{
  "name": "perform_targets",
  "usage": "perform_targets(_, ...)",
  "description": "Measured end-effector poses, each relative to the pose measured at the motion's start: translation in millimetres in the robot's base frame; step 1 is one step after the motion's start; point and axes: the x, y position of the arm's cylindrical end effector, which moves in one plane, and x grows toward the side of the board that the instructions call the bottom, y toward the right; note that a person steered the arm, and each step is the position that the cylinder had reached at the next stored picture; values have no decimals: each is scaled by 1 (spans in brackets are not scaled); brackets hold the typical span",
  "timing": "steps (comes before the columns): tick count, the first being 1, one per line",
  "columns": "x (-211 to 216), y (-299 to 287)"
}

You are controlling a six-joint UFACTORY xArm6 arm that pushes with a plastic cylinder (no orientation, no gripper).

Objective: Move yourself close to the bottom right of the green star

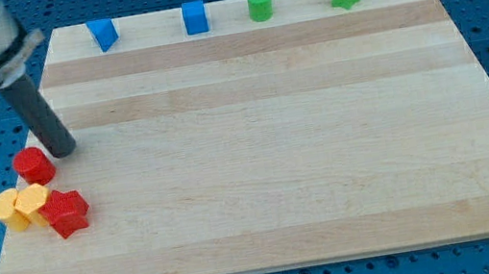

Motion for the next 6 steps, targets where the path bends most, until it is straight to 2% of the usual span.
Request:
perform_targets(1,-5,4)
perform_targets(2,-32,4)
perform_targets(5,-43,15)
perform_targets(6,-99,118)
